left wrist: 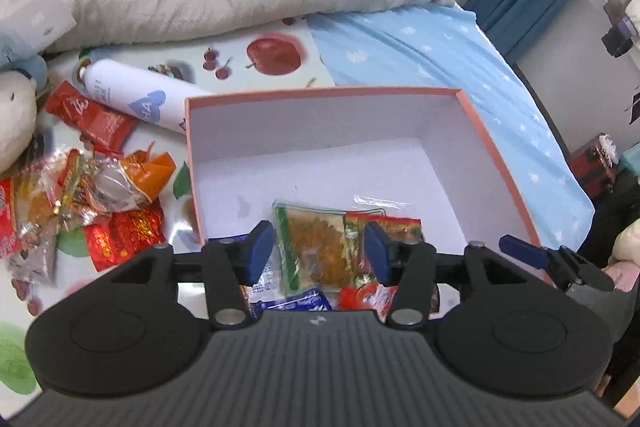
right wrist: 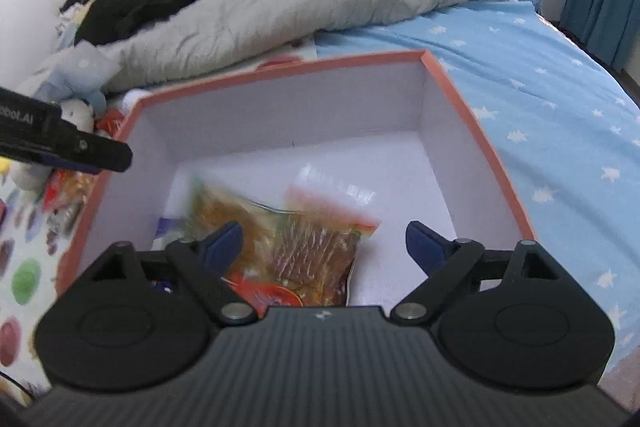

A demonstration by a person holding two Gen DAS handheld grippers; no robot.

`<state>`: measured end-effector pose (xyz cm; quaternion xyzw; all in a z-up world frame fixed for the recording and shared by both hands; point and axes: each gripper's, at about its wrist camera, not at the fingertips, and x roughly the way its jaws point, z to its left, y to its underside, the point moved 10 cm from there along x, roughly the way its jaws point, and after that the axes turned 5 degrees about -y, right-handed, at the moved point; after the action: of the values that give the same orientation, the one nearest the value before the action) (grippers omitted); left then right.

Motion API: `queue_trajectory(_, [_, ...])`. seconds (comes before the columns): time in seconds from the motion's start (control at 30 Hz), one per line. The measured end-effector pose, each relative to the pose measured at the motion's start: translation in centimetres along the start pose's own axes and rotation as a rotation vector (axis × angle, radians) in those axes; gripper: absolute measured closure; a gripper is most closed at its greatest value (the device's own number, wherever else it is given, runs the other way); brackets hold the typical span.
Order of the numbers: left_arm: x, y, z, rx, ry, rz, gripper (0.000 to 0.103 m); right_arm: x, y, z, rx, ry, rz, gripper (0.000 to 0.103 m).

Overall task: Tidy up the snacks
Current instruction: 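Open both tools to drop the bags into the pink box, then withdraw both tools from the box back toward the snack pile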

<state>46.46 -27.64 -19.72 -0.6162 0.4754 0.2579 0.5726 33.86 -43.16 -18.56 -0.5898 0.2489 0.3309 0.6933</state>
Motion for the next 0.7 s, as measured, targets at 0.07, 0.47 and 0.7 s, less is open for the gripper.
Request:
queue_trajectory(0.07, [-0.6, -0.1, -0.1, 0.006, 0.003, -0.012, 0.047, -0.1, -0.1, -0.3, 0.007, 0.012, -0.005, 0.013])
queue_trajectory(0.47, [-8.1, -2.4, -0.4, 0.06, 0.033, -0.202, 0.047, -5.3, -3.6, 2.2, -0.017, -0.019, -0.151, 0.013])
queue_trajectory(0.7, [-12.4, -2.3, 0.9, 0.126, -0.034, -0.351, 0.047, -9.3, -6.1, 5.1, -0.052, -0.053, -0.265, 0.013])
